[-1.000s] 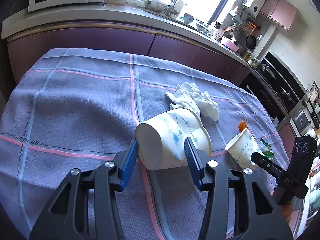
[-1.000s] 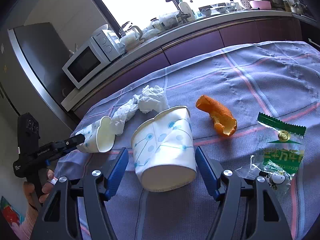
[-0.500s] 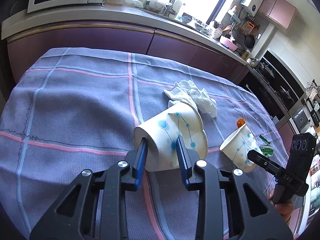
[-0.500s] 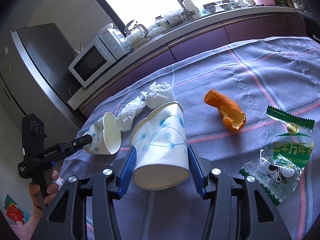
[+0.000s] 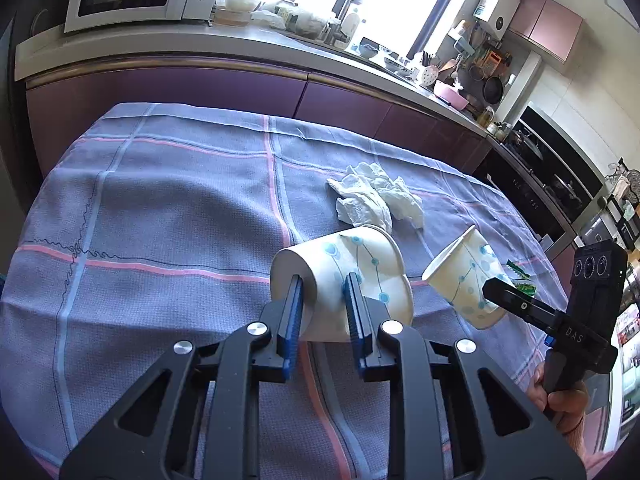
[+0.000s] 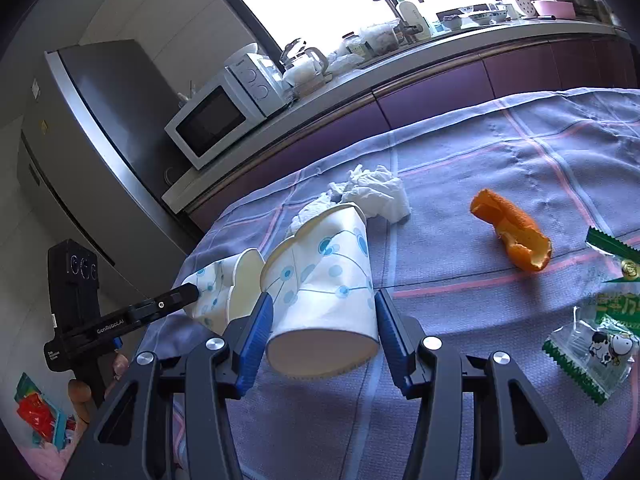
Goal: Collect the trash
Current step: 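Carry both white paper cups to the teal bin with both grippers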
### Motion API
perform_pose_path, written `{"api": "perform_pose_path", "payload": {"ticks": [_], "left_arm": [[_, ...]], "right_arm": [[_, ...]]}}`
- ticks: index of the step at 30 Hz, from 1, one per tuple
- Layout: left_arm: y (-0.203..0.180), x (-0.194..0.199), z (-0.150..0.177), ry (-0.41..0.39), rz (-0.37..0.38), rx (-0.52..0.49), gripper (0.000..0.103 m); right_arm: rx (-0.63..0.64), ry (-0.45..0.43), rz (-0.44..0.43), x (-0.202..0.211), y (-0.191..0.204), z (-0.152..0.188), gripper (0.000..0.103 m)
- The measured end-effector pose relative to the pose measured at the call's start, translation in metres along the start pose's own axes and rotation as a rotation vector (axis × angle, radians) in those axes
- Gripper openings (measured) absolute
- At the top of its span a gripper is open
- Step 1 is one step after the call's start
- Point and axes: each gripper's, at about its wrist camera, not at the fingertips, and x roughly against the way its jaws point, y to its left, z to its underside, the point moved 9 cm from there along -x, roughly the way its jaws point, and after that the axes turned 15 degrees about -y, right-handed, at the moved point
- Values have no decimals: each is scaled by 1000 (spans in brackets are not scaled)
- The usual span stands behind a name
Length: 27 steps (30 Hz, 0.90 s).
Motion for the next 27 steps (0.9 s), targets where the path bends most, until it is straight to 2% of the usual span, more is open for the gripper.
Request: {"api": "perform_pose_path", "payload": {"ticks": [13,27], "left_arm": [[22,51,-2,-54,-20,4,20],[55,104,-5,-114,-85,29,20]], "right_arm": [[29,37,-73,-12,38,12,50],[60,76,-144,-25,75,27,50]]}}
